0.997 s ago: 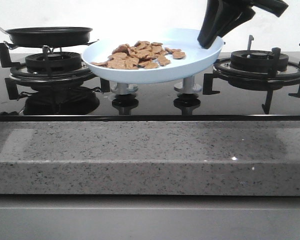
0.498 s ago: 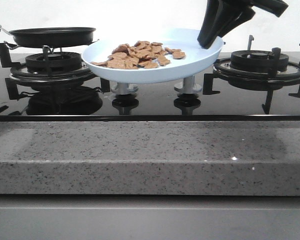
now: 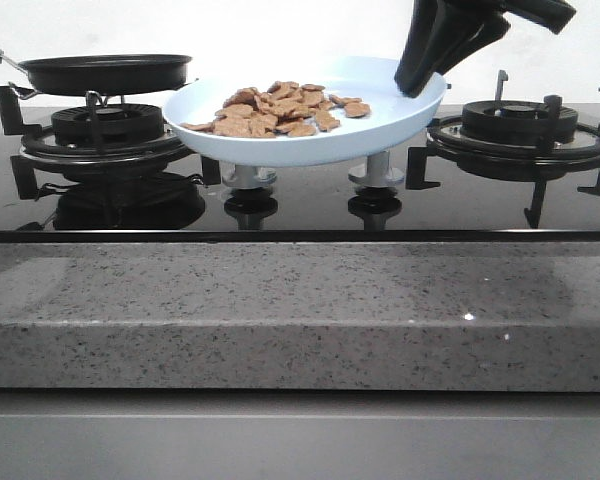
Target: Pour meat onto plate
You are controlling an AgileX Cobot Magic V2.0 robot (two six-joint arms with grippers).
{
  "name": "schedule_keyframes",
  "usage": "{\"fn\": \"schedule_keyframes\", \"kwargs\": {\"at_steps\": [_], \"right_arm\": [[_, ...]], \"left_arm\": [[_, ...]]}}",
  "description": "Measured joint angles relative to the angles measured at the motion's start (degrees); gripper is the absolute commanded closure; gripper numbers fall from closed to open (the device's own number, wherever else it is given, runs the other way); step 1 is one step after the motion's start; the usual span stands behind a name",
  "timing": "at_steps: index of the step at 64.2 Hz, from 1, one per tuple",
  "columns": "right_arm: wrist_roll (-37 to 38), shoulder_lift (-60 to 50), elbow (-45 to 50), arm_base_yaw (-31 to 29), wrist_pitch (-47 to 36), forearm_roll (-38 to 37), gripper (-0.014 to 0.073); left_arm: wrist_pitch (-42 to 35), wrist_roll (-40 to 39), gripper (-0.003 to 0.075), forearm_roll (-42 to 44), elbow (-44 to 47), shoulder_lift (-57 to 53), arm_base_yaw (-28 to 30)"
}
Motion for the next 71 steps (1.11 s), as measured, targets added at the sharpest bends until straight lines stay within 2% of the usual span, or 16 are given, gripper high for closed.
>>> {"fn": "schedule_keyframes", "kwargs": {"at_steps": [4,17,27,33,36,45,49,60,71], "right_arm": [[0.0,0.0,0.0,0.0,0.0,0.0,0.0656],[0.0,0.0,0.0,0.0,0.0,0.0,0.0656],[0.0,0.0,0.0,0.0,0.0,0.0,0.0656],[0.0,0.0,0.0,0.0,0.0,0.0,0.0656],[0.0,0.0,0.0,0.0,0.0,0.0,0.0656],[0.0,0.0,0.0,0.0,0.0,0.0,0.0656],[0.0,0.0,0.0,0.0,0.0,0.0,0.0656],[0.0,0.0,0.0,0.0,0.0,0.0,0.0656],[0.0,0.0,0.0,0.0,0.0,0.0,0.0656]], "left_arm": [[1.4,0.0,0.0741,0.3,0.0,-0.7,0.0],[3.3,0.3,0.0741,1.1,0.0,-3.9,0.0],[1.5,1.0,0.0741,6.8,0.0,-9.6,-2.6],[-3.9,0.2,0.0741,16.4,0.0,-15.2,-6.3],[-6.6,-1.7,0.0741,23.7,0.0,-17.9,-9.2],[-13.3,-12.7,0.0741,47.6,0.5,-26.8,-19.7],[-15.5,-17.5,0.0741,55.6,2.2,-30.4,-24.7],[-23.7,-26.7,0.0741,69.1,11.4,-40.1,-33.9],[-35.1,-29.0,0.0741,76.5,26.6,-52.6,-39.8]]}}
